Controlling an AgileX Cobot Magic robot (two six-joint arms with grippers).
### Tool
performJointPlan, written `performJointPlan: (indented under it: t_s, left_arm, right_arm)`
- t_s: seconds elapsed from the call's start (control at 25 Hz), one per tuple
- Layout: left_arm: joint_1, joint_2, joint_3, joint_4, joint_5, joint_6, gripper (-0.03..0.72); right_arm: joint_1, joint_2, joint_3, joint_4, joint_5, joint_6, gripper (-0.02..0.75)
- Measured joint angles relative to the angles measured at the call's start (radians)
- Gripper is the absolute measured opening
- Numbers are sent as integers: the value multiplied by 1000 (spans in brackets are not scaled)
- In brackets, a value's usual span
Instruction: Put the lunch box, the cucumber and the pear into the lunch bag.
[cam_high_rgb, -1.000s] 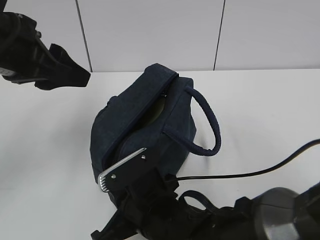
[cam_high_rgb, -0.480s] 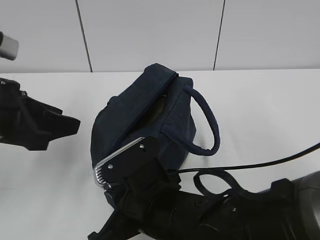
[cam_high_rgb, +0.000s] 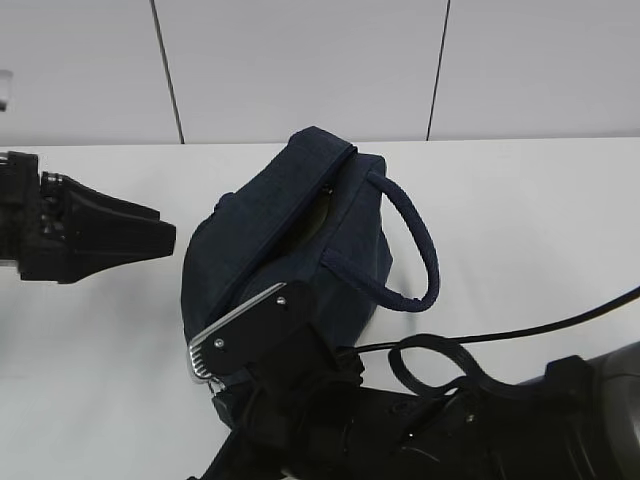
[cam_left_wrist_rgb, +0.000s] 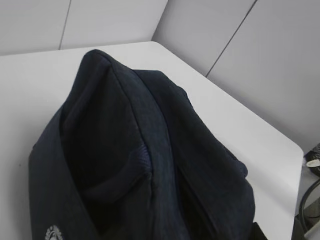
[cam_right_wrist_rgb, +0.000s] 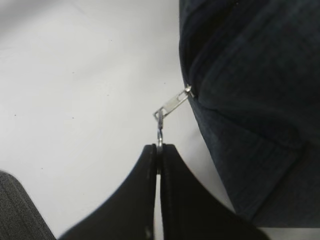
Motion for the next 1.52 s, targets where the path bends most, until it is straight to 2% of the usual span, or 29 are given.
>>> performJointPlan:
  t_s: [0.16, 0.44, 0.92, 1.08, 1.32, 1.4, 1.52]
  left_arm:
    - [0, 55, -31, 7, 38, 2, 325]
    - [0, 56, -37, 78, -8, 2, 325]
    - [0, 56, -37, 84, -43, 2, 325]
    - [0, 56, -37, 95, -43, 2, 323]
    - [0, 56, -37, 140, -39, 3, 323]
    - [0, 56, -37, 157, -40, 3, 323]
    - [0, 56, -37, 170, -42, 5, 323]
  right_arm:
    - [0, 0, 0, 0, 2, 0, 0]
    - [0, -4, 0, 2, 6, -1, 0]
    - [0, -153, -31, 57, 73, -52, 0]
    - [0, -164, -82, 242, 90, -262, 0]
    - [-15, -164, -162, 658, 86, -709, 0]
    - [-27, -164, -180, 729, 84, -794, 0]
    - [-34, -164, -209, 772, 80, -851, 0]
